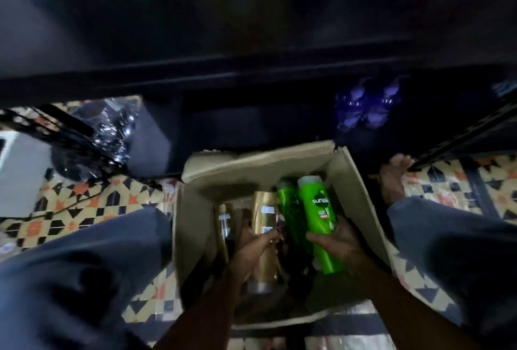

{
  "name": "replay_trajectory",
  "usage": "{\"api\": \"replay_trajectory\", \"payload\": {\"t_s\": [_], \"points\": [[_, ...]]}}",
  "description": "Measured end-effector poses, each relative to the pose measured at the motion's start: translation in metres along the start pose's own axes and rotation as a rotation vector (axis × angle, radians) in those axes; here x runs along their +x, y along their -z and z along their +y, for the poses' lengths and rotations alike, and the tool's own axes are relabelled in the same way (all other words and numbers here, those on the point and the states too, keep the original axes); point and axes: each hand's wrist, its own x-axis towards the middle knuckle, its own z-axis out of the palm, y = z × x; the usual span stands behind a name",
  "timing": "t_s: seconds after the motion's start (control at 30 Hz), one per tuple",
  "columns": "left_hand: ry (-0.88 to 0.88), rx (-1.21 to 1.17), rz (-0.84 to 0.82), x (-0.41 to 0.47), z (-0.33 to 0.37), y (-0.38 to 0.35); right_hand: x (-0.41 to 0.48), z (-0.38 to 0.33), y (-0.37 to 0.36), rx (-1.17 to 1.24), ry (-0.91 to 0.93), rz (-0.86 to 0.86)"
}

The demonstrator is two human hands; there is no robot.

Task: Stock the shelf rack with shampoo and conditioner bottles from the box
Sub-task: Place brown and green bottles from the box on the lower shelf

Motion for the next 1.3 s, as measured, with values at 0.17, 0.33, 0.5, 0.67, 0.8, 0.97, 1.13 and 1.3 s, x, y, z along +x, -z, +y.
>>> {"api": "replay_trajectory", "payload": {"t_s": [0.17, 0.33, 0.5, 0.67, 0.8, 0.97, 1.13, 1.3], "points": [[-0.048, -0.226, -0.208, -0.074, 0.061, 0.036, -0.24, -0.151, -0.021, -0.382, -0.318, -0.348], [-0.272, -0.304, -0.225, -0.135, 0.123, 0.077, -0.248, -0.249, -0.037, -0.201, 0.053, -0.492], [-0.662, -0.285, -0.035, -0.197, 0.206, 0.122, -0.263, -0.347, -0.072, -0.051, 0.347, -0.49], [-0.985, -0.247, 0.241, -0.215, 0.292, 0.167, -0.249, -0.416, -0.126, 0.063, 0.521, -0.447], [-1.169, -0.259, 0.359, -0.202, 0.349, 0.194, -0.225, -0.449, -0.175, 0.097, 0.564, -0.401], [-1.211, -0.212, 0.391, -0.163, 0.372, 0.204, -0.207, -0.461, -0.21, 0.11, 0.547, -0.398], [-1.228, -0.161, 0.44, -0.136, 0.371, 0.209, -0.201, -0.454, -0.226, 0.117, 0.534, -0.374], [-1.161, -0.117, 0.424, -0.106, 0.343, 0.211, -0.194, -0.443, -0.241, 0.119, 0.571, -0.347]]}}
